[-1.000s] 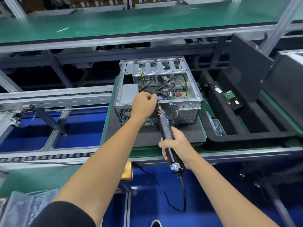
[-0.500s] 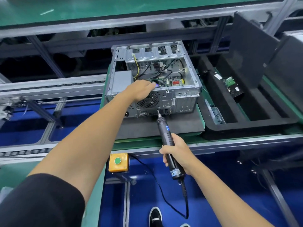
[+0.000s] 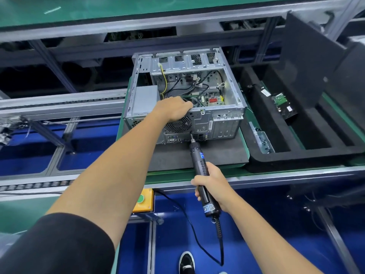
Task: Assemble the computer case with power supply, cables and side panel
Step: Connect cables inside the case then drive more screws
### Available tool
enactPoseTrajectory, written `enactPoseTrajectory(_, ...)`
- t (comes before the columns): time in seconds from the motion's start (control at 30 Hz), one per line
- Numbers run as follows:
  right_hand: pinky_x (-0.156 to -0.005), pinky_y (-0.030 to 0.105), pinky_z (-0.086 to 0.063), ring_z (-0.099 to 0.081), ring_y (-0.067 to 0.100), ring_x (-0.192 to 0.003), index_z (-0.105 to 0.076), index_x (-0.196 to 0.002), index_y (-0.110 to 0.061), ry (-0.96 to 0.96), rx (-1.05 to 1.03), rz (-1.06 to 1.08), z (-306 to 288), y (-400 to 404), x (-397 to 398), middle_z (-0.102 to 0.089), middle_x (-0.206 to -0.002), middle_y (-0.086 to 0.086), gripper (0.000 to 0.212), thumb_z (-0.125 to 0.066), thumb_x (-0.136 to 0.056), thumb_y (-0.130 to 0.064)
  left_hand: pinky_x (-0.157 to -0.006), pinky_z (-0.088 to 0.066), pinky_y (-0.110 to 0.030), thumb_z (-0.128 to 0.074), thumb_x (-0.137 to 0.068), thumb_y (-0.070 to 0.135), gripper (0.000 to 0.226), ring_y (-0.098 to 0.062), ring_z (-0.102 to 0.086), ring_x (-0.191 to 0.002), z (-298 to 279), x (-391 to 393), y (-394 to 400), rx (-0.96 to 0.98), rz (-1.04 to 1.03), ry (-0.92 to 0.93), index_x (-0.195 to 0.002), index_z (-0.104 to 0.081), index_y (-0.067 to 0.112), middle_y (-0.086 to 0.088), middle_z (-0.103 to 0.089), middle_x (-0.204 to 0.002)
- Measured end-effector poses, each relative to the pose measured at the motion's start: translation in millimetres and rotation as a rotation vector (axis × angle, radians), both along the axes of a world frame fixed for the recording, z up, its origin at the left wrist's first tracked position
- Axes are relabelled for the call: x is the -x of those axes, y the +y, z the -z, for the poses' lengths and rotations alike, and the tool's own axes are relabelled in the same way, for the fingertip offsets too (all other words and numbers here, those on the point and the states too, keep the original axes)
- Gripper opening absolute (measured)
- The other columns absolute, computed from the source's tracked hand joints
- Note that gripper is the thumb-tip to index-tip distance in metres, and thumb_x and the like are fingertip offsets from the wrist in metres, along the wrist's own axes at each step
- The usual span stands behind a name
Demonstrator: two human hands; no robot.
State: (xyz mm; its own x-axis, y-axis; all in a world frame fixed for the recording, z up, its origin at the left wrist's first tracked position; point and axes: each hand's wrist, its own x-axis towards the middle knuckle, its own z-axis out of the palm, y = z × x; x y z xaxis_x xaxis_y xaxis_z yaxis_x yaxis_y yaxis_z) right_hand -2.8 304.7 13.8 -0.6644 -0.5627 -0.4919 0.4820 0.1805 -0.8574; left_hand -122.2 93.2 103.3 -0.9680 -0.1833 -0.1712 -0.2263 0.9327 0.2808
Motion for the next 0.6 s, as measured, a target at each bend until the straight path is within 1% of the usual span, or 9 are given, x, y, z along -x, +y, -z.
enactPoseTrajectory(0.1, -0.049, 0.032, -0.049, -0.057, 0.022, -0.054, -0.047, -0.105, -0.008, -0.007, 0.000, 0.007, 1.1, -1.0, 3.4, -0.056, -0.064, 0.004, 0.043, -0.068, -0.067, -0.012, -0.055, -0.027, -0.031, -0.034, -0.091, 0.045, 0.044, -0.021, -0.038, -0.057, 1.8, 1.1, -0.4, 0.003, -0.016, 0.011, -0.056, -0.029, 0.019, -0.002, -0.039, -0.058)
enactPoseTrajectory(0.27, -0.049, 0.032, -0.049, -0.057, 0.022, -0.054, -0.047, -0.111, -0.007, -0.013, -0.011, 0.007, 4.1, -1.1, 6.2, -0.057, -0.062, 0.003, 0.049, -0.068, -0.067, -0.013, -0.055, -0.028, -0.030, -0.032, -0.089, 0.046, 0.044, -0.019, -0.046, -0.061, 6.0, 2.3, -1.8, 0.053, -0.022, 0.037, -0.056, -0.036, 0.017, -0.004, -0.048, -0.064)
enactPoseTrajectory(0.47, -0.049, 0.032, -0.049, -0.057, 0.022, -0.053, -0.048, -0.105, -0.008, -0.011, -0.015, 0.012, 6.1, -0.6, 6.0, -0.057, -0.060, 0.000, 0.043, -0.068, -0.067, -0.013, -0.055, -0.030, -0.031, -0.032, -0.089, 0.046, 0.044, -0.021, -0.045, -0.060, 7.4, 1.9, -1.9, 0.053, -0.013, 0.063, -0.055, -0.032, 0.017, -0.003, -0.045, -0.059)
enactPoseTrajectory(0.53, -0.049, 0.032, -0.049, -0.057, 0.022, -0.053, -0.048, -0.102, -0.009, -0.008, -0.015, 0.012, 5.3, 0.1, 6.3, -0.057, -0.061, 0.001, 0.041, -0.067, -0.067, -0.012, -0.055, -0.030, -0.030, -0.032, -0.089, 0.045, 0.044, -0.022, -0.045, -0.060, 7.1, 1.6, -1.7, 0.061, -0.013, 0.060, -0.056, -0.032, 0.017, -0.003, -0.045, -0.060)
enactPoseTrajectory(0.6, -0.049, 0.032, -0.049, -0.056, 0.022, -0.053, -0.047, -0.104, -0.007, -0.005, -0.018, 0.012, 4.6, 0.2, 6.2, -0.056, -0.063, 0.003, 0.043, -0.067, -0.066, -0.012, -0.055, -0.029, -0.031, -0.032, -0.090, 0.045, 0.044, -0.021, -0.045, -0.059, 7.0, 1.7, -1.7, 0.058, -0.018, 0.062, -0.056, -0.032, 0.016, -0.003, -0.044, -0.059)
